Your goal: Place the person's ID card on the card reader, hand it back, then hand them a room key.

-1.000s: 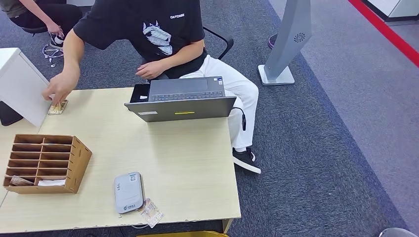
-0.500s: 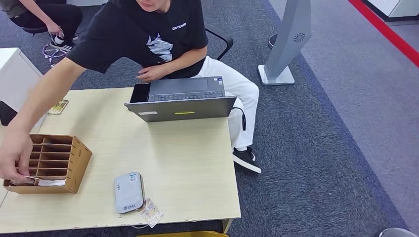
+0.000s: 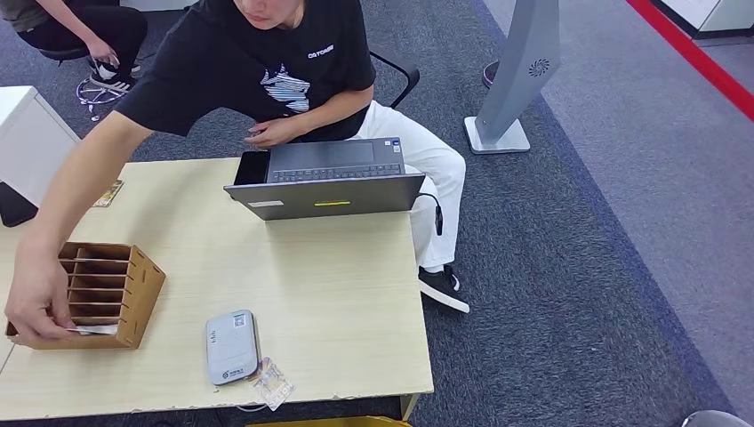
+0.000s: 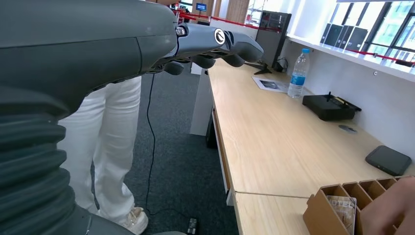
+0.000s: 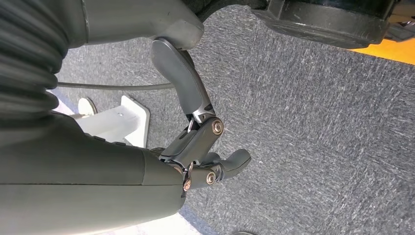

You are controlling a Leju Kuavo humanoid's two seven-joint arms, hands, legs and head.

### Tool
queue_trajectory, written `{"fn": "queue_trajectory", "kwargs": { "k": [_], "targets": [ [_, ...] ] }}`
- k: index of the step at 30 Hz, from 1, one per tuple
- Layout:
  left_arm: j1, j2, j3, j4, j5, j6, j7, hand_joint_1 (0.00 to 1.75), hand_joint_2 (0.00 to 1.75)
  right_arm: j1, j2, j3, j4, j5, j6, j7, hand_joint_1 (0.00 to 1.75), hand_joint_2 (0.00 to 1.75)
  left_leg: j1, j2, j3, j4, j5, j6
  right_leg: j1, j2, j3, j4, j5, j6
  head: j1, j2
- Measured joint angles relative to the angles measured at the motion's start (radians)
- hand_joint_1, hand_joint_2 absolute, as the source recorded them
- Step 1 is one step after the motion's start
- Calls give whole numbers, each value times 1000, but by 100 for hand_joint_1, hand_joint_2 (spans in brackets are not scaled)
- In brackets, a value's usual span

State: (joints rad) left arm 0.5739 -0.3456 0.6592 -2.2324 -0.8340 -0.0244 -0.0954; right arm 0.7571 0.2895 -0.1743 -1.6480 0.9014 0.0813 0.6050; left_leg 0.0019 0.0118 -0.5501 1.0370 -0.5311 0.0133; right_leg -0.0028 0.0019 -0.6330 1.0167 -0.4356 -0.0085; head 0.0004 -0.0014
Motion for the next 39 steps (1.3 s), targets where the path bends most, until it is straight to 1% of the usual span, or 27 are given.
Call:
{"fn": "queue_trajectory", "kwargs": {
  "k": [11,16,23,29,39],
  "targets": [
    [1,0,0,0,15,13,-3,0,175,-1,0,0,0,4,6,0,0,175,0,0,0,0,0,0,0,0,0,0,0,0,0,0],
    [5,0,0,-29,30,67,-38,0,175,0,0,0,0,14,8,3,0,175,0,0,0,0,0,0,0,0,0,0,0,0,0,0],
    [21,0,-2,-90,-1,115,-91,0,175,1,0,4,-2,16,9,14,0,175,0,0,0,0,0,0,0,0,0,0,0,0,0,0],
    [51,0,-20,-123,-71,183,-99,0,175,1,0,6,-2,14,7,18,0,175,0,0,0,0,0,0,0,0,0,0,0,0,0,0],
    [70,0,-43,-134,-71,180,-96,0,175,1,0,8,-2,2,6,19,0,175,0,0,0,0,0,0,0,0,0,0,0,0,0,0]
  ]
}}
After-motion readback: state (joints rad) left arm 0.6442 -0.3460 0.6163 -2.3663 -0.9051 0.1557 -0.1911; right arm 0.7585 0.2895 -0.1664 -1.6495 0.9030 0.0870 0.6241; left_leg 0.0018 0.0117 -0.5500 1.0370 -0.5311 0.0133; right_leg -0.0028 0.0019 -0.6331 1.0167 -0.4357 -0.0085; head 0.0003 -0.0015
